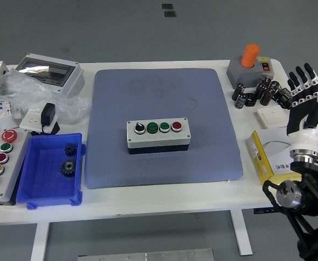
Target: Pick up the button,place it on the desk,press the button,press the button
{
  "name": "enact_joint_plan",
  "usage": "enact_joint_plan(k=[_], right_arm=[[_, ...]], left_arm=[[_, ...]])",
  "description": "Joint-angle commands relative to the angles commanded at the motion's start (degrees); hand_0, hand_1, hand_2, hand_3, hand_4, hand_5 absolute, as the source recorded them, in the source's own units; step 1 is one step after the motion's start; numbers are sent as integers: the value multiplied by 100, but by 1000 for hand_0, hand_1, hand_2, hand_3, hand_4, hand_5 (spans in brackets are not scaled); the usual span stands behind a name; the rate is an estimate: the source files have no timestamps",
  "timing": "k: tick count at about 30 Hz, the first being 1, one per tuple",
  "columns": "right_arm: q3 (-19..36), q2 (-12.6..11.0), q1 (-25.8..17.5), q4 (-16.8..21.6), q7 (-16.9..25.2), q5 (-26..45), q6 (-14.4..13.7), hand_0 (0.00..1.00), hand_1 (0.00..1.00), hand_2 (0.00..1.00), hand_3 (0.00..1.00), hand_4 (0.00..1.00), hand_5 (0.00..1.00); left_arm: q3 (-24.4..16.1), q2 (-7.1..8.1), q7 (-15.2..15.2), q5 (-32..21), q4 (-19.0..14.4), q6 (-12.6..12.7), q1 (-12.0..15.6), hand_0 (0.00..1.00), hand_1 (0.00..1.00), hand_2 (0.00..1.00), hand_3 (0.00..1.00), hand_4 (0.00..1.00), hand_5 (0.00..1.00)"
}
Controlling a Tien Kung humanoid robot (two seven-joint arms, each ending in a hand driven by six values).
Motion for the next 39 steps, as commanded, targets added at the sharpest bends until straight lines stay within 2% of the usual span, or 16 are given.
enact_joint_plan(k=[3,4,9,10,15,16,21,22,31,39], right_arm=[[-17,-9,-26,98,0,-363,-199,832,750,760,764,953,998],[-8,-27,-24,116,0,-443,-256,753,678,703,712,828,836],[97,-170,23,137,0,-569,-439,753,678,703,712,828,836],[124,-190,35,134,0,-558,-460,728,650,671,684,765,741],[306,-240,84,132,0,-524,-558,728,650,671,684,765,741],[338,-244,90,134,0,-535,-571,706,630,654,671,741,697],[597,-294,125,147,0,-566,-644,706,630,654,671,741,697],[624,-306,129,146,0,-560,-651,689,617,636,664,722,670],[619,-269,125,88,0,-357,-471,684,617,639,660,717,663],[642,-304,100,79,-25,-390,-460,682,616,646,661,707,651]], left_arm=[[63,3,-59,-19,0,-17,-18,597,530,500,563,442,78],[100,13,-95,-32,0,-23,-24,596,531,500,566,462,106],[177,49,-223,-35,0,-15,-111,596,531,500,566,462,106],[169,52,-223,-15,0,-9,-128,594,531,498,568,471,113],[119,71,-161,80,0,35,-186,594,531,498,568,471,113],[115,75,-150,89,0,40,-189,592,532,500,571,479,118],[97,105,-136,80,0,75,-183,592,532,500,571,479,118],[89,108,-134,82,0,77,-182,593,533,503,574,492,126],[-25,111,-156,145,0,76,-212,591,533,506,576,500,133],[-37,133,-159,134,0,83,-214,591,533,505,576,500,133]])
